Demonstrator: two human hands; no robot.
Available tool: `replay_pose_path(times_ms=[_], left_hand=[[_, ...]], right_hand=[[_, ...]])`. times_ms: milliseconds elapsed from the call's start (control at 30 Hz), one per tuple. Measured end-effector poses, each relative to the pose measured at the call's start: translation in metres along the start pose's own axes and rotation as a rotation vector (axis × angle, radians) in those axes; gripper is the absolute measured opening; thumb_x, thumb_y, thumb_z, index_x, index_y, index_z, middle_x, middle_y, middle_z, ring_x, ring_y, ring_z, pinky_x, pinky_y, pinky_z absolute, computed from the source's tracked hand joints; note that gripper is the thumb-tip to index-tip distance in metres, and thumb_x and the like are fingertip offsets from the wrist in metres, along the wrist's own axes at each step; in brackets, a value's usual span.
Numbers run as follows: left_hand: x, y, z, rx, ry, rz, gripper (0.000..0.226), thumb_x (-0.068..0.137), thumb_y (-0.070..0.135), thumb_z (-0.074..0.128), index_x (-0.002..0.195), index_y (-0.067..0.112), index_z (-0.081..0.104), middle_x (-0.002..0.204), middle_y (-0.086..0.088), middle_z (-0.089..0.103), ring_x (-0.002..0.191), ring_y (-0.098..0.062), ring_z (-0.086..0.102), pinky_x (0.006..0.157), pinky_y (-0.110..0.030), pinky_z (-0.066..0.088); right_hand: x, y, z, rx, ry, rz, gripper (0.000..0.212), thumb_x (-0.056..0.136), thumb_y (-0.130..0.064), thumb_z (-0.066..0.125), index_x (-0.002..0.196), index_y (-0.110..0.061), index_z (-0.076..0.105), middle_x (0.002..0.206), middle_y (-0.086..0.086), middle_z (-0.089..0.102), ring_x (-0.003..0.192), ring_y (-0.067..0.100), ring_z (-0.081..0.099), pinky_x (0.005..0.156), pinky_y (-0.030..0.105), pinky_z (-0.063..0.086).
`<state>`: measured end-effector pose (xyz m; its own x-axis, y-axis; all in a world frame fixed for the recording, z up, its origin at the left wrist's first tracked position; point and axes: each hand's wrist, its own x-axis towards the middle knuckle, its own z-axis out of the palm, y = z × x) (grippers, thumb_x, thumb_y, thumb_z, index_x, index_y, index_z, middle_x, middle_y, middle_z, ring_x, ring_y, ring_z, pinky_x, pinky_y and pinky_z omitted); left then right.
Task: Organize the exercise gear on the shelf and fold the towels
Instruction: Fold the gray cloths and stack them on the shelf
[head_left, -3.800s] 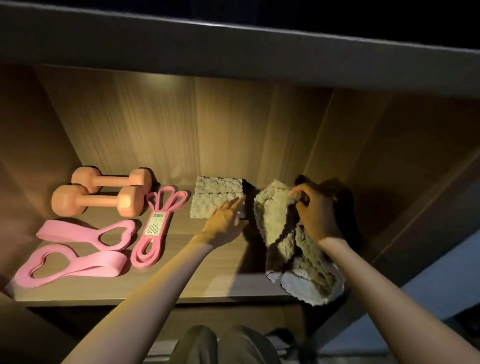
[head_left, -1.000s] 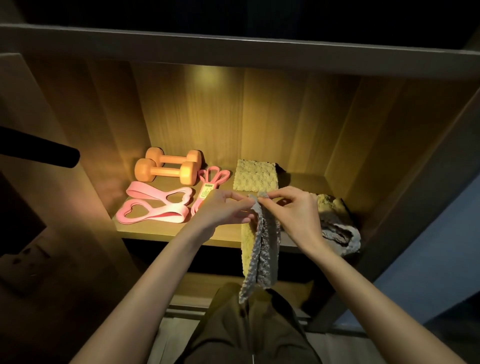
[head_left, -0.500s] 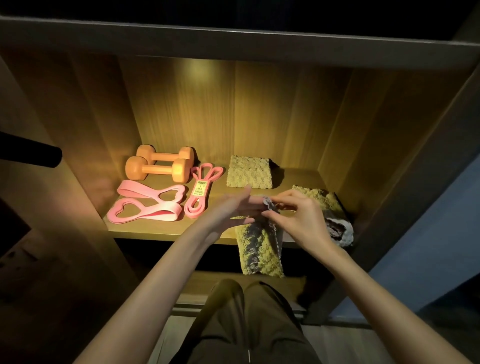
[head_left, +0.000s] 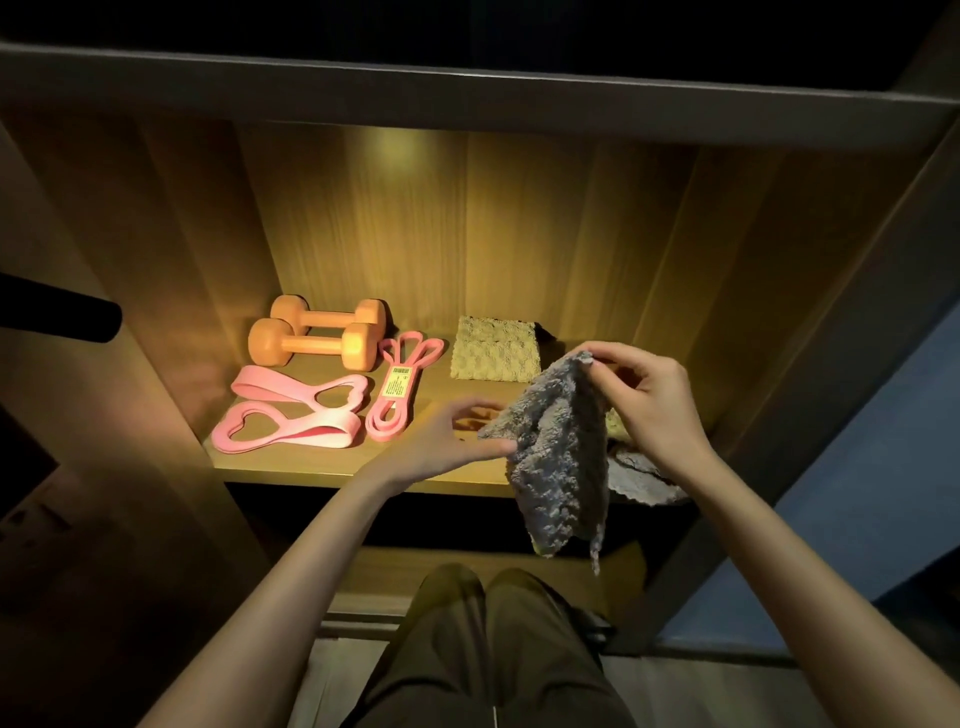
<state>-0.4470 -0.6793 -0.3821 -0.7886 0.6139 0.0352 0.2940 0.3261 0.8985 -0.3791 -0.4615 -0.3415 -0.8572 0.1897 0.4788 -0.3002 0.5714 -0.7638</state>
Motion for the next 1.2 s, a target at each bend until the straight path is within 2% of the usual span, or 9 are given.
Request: replay_pose_path(times_ms=[133,233,367,500,633,800,967,1100,1200], left_hand=[[0.002,-0.001,0.005,-0.018,0.097,0.028,0.008,0.085,0.021,0.069,0.092,0.017,0.067,0.095,0.001,0.071,0.087,-0.005,0.065,0.082,-0.02,0.049],[0.005,0.007,-0.005,-0.2,0.199,0.07,0.007,0.088,0.018,0.066,0.086,0.014,0.061,0.092,-0.003,0.069,0.086,-0.007,0.065,0.081,-0.021,0.051],[0.008,0.02,-0.019,-0.188,0.225,0.069,0.01,0.088,0.019,0.066,0.092,0.022,0.058,0.089,0.004,0.06,0.075,-0.007,0.058,0.071,-0.02,0.046],[0.009,0.03,-0.023,0.12,0.422,0.192,0.012,0.088,0.016,0.064,0.087,0.026,0.057,0.087,0.013,0.06,0.066,-0.009,0.05,0.062,-0.021,0.04],[0.004,0.034,-0.028,-0.075,0.226,0.15,0.007,0.093,0.016,0.059,0.099,0.017,0.056,0.072,0.0,0.066,0.062,-0.008,0.058,0.057,-0.016,0.042],[0.001,0.032,-0.025,0.247,0.49,0.302,0.007,0.094,0.017,0.054,0.096,0.024,0.054,0.084,0.014,0.058,0.072,0.011,0.051,0.063,-0.004,0.036],[-0.001,0.027,-0.029,-0.207,0.254,0.094,0.007,0.093,0.017,0.059,0.095,0.013,0.053,0.075,0.006,0.068,0.071,-0.005,0.062,0.071,-0.017,0.048],[0.006,0.022,-0.036,-0.144,0.387,0.067,0.009,0.086,0.012,0.067,0.088,0.017,0.06,0.083,0.003,0.063,0.061,0.008,0.054,0.055,-0.006,0.04],[0.02,0.031,-0.045,-0.235,0.39,-0.004,0.008,0.09,0.008,0.06,0.094,0.014,0.056,0.087,-0.004,0.063,0.062,0.001,0.061,0.05,-0.012,0.048]], right_hand=[[0.001,0.002,-0.007,0.025,0.001,0.037,0.019,0.094,-0.013,0.058,0.108,-0.013,0.071,0.093,-0.004,0.071,0.064,0.015,0.066,0.062,0.026,0.055],[0.0,0.005,-0.014,-0.034,0.053,0.024,0.015,0.094,-0.014,0.058,0.104,-0.019,0.068,0.09,-0.011,0.068,0.061,0.005,0.065,0.055,0.011,0.049],[-0.003,0.009,-0.011,-0.038,0.064,0.104,0.016,0.094,-0.013,0.057,0.108,-0.015,0.066,0.077,-0.002,0.068,0.052,0.013,0.065,0.05,0.026,0.056],[-0.002,0.007,-0.008,0.034,0.007,0.189,0.017,0.096,-0.011,0.055,0.11,-0.011,0.064,0.066,0.005,0.068,0.054,0.02,0.068,0.056,0.034,0.059],[-0.003,0.001,-0.005,0.016,-0.018,0.172,0.014,0.096,-0.01,0.053,0.105,-0.016,0.062,0.073,0.005,0.067,0.055,0.019,0.067,0.054,0.028,0.058],[-0.003,-0.001,0.0,0.068,-0.015,0.182,0.016,0.097,-0.009,0.051,0.106,-0.017,0.062,0.075,0.006,0.067,0.058,0.02,0.068,0.055,0.03,0.058],[-0.001,0.0,0.001,0.184,-0.013,0.219,0.017,0.098,-0.009,0.051,0.104,-0.02,0.062,0.064,0.004,0.067,0.054,0.021,0.068,0.05,0.024,0.053],[0.007,-0.003,-0.002,0.309,-0.044,0.249,0.018,0.098,-0.009,0.05,0.099,-0.022,0.062,0.083,0.009,0.066,0.063,0.026,0.071,0.053,0.026,0.056],[0.024,-0.005,0.004,0.333,-0.052,0.262,0.015,0.097,-0.007,0.049,0.098,-0.015,0.061,0.095,0.008,0.064,0.083,0.022,0.071,0.064,0.028,0.059]])
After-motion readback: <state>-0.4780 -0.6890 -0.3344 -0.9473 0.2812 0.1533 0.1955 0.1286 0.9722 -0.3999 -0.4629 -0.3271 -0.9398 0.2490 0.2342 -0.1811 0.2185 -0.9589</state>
